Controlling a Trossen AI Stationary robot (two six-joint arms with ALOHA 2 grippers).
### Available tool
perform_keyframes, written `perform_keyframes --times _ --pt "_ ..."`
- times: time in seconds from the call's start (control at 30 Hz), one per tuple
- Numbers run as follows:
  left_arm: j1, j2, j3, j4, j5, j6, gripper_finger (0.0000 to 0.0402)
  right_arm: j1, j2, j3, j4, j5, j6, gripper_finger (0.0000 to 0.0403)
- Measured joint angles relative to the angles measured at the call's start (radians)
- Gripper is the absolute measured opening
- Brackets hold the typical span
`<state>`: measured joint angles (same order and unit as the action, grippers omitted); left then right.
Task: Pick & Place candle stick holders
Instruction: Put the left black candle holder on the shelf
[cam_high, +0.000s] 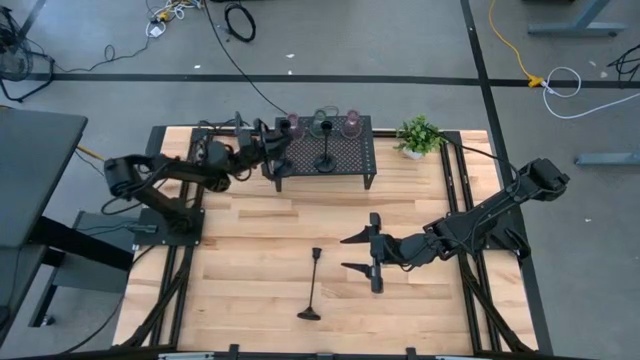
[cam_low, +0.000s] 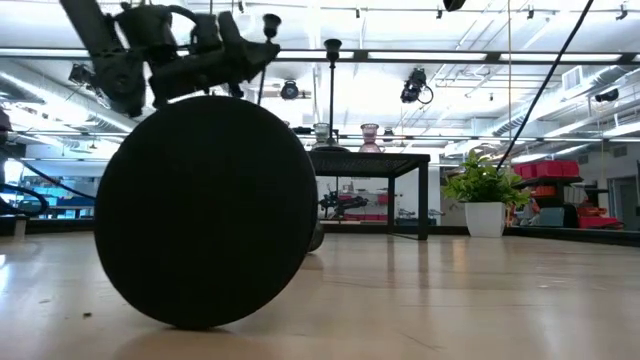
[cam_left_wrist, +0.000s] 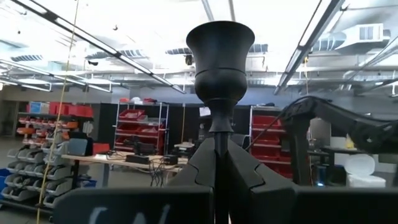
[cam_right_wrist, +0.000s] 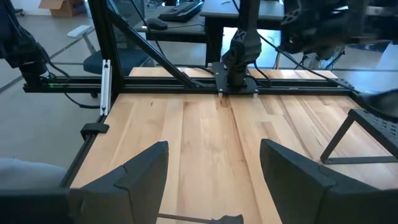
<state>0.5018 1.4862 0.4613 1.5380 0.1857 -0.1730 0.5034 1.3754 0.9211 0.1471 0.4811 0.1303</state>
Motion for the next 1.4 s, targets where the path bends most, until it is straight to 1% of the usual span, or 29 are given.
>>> perform_keyframes --times 0.2,0.57,0.67,0.9,1.07,1.27,1.4 --pt "0.027 0.076 0.061 0.008 0.037 -0.012 0.0011 0.0 0.0 0.0 -0.003 -0.001 0.0 0.0251" --pt "0.067 0.184 0.127 0.021 0.048 -0.049 0.0011 -0.001 0.0 0.0 -0.037 0.001 -0.001 0.0251" --pt "0.069 0.207 0.148 0.021 0.067 -0.056 0.0015 -0.006 0.0 0.0 -0.037 0.001 -0.001 0.0251" --pt "0.072 0.217 0.161 0.022 0.075 -0.051 0.0009 -0.006 0.0 0.0 -0.039 0.001 -0.001 0.0251" --pt "0.086 0.217 0.161 0.004 0.075 -0.058 0.0023 -0.006 0.0 0.0 -0.04 0.001 -0.001 0.0251" --pt "0.086 0.218 0.161 0.005 0.087 -0.078 0.0013 -0.006 0.0 0.0 -0.04 0.001 -0.001 0.0251" --pt "0.086 0.218 0.161 0.011 0.086 -0.093 0.0018 -0.006 0.0 0.0 -0.038 0.001 -0.001 0.0251"
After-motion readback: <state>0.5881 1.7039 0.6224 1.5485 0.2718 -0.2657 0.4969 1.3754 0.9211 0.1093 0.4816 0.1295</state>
